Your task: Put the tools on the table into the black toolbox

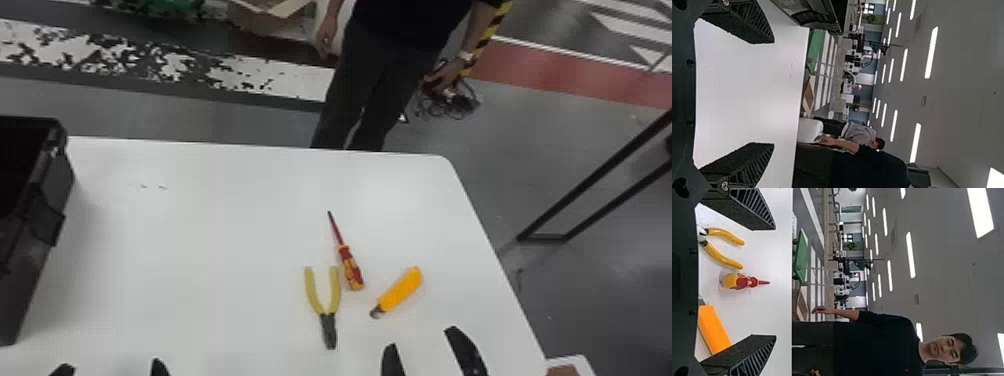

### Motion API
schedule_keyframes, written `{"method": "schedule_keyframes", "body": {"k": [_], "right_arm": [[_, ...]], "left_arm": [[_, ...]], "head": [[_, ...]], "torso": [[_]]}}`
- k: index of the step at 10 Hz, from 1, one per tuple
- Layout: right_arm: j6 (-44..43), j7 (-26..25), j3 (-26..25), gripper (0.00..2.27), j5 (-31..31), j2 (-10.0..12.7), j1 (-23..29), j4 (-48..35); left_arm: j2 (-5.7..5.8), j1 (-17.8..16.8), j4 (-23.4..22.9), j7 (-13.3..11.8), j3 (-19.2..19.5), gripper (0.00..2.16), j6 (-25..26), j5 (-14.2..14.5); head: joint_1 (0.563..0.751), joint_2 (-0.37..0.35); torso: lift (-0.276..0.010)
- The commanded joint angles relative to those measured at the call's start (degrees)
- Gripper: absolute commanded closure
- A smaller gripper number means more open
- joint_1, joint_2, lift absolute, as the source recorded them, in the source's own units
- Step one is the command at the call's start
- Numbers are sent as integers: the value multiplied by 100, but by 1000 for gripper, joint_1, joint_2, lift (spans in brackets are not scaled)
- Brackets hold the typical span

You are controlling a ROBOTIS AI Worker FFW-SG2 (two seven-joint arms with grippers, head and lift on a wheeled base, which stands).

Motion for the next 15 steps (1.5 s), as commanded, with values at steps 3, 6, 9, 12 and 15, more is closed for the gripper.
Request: {"method": "schedule_keyframes", "body": {"k": [3, 6, 9, 12, 15], "right_arm": [[17, 0, -1, -2, 9, 5, -20, -4], [17, 0, -1, -2, 0, 5, -20, -4], [-1, -9, -1, -2, -9, 5, -47, 4], [246, -26, 69, -2, 18, 5, -161, 57], [703, -97, 227, -2, 18, 5, -135, -101]], "left_arm": [[0, -1, 6, 7, 6, 53, 11, 24], [-9, -19, 15, 7, 6, 53, 11, 33], [-18, -80, 15, -11, 6, 53, 152, 33], [-53, -72, 77, 7, -64, 53, 134, 15], [-62, -177, 138, -46, -222, 56, 152, -2]], "head": [[695, -296], [695, -291], [695, -292], [695, -292], [695, -297]], "torso": [[-75], [-75], [-75], [-75], [-75]]}}
